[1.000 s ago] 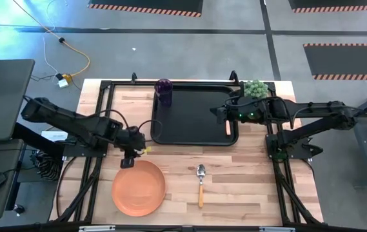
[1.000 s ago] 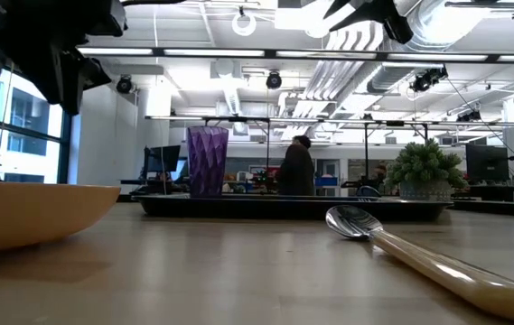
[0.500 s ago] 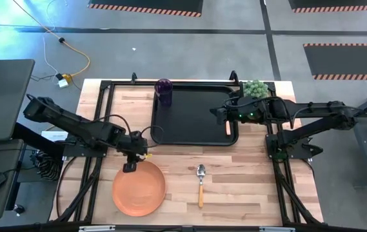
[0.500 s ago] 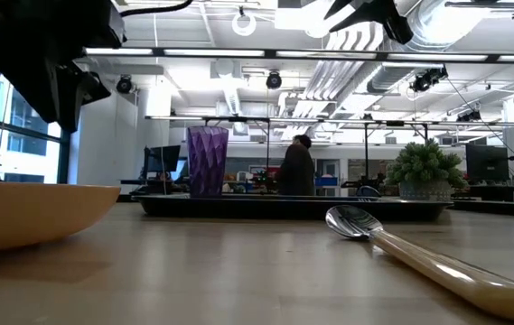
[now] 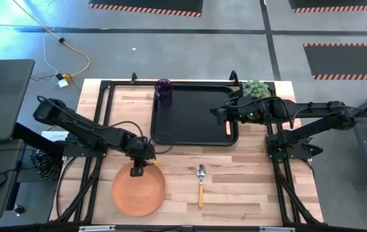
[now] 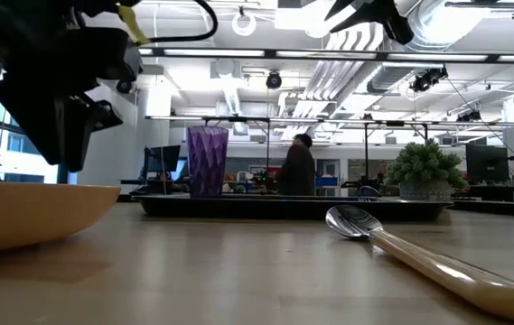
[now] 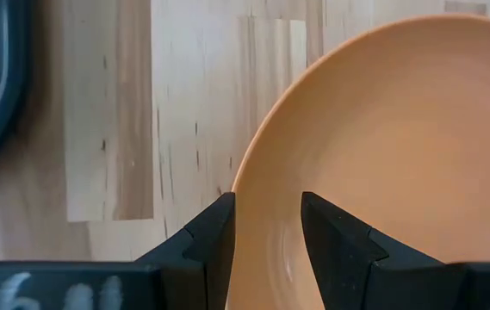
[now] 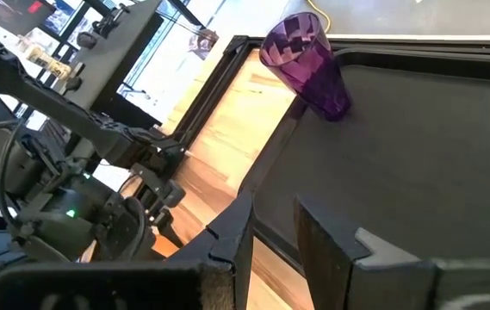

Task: Pick and place plate/cup/fork/spoon on tray
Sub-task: Put the orange plate to the left of the orange fork on the black tray

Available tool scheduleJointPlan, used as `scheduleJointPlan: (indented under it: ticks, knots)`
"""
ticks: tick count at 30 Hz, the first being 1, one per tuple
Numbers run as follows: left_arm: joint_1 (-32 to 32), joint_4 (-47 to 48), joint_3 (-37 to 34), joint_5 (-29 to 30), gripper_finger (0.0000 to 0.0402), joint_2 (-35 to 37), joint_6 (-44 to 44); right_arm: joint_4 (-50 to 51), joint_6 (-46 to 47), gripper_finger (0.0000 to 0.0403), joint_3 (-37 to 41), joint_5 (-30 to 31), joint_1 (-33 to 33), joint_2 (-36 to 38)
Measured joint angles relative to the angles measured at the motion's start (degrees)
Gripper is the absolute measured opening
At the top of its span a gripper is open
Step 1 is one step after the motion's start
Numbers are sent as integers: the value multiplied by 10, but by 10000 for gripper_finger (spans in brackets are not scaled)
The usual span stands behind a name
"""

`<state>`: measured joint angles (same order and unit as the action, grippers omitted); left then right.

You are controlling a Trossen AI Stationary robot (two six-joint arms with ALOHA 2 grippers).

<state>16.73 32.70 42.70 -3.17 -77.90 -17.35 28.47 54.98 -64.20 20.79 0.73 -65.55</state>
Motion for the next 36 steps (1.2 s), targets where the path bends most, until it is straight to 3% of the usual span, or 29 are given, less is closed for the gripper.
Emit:
scheduleJointPlan:
  ticks: [16,33,36]
  knots:
    - [0,-20,0,9,122,-66,9,0,0,79,0,-22,0,0]
    - [0,-24,0,6,122,-66,25,0,-11,79,0,-22,0,0]
    - [0,-27,0,-19,122,-74,37,0,-11,79,0,-22,0,0]
